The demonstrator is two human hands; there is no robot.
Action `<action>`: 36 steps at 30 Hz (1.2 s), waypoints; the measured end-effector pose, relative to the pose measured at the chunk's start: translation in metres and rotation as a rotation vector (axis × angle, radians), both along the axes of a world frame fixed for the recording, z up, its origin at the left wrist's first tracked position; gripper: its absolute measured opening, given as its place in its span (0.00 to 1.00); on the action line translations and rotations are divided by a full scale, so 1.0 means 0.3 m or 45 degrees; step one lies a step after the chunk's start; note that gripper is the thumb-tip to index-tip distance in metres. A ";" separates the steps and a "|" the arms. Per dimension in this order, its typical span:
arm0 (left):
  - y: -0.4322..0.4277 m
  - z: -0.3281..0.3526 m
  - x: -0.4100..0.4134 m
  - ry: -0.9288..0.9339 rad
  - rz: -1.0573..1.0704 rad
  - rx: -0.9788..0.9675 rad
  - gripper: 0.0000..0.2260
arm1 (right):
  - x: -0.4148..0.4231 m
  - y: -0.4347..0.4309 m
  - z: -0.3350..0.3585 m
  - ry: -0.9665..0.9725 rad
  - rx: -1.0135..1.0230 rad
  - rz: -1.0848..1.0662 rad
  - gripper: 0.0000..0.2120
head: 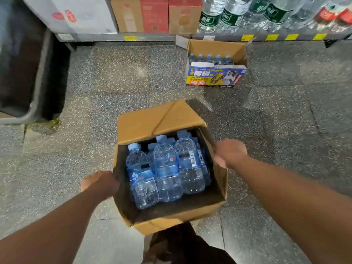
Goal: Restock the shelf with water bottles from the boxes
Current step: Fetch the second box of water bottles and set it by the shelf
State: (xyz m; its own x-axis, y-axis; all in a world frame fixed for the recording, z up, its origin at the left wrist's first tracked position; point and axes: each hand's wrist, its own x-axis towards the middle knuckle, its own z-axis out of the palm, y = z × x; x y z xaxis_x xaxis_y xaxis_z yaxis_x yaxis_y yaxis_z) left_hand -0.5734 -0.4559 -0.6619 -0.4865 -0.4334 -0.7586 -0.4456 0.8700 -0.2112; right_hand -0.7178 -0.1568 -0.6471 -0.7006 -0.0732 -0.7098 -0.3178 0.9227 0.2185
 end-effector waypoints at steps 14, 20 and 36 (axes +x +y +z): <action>0.311 -0.059 -0.781 0.020 -0.205 -0.016 0.20 | -0.505 0.419 -0.003 0.078 -0.030 -0.339 0.13; 0.568 0.007 -1.038 -0.012 -0.287 -0.128 0.18 | -0.749 0.670 -0.012 0.029 -0.101 -0.339 0.15; 1.241 -0.110 -1.658 -0.030 -0.473 0.044 0.22 | -1.343 1.302 -0.045 0.040 0.095 -0.458 0.13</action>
State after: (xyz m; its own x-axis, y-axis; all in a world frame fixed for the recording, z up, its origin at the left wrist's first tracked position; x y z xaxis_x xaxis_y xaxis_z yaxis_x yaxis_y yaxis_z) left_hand -1.0707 -0.0835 -0.6950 -0.5880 -0.2044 -0.7826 -0.0937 0.9783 -0.1850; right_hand -1.1208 0.2339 -0.6605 -0.6936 0.2331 -0.6817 0.0322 0.9553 0.2939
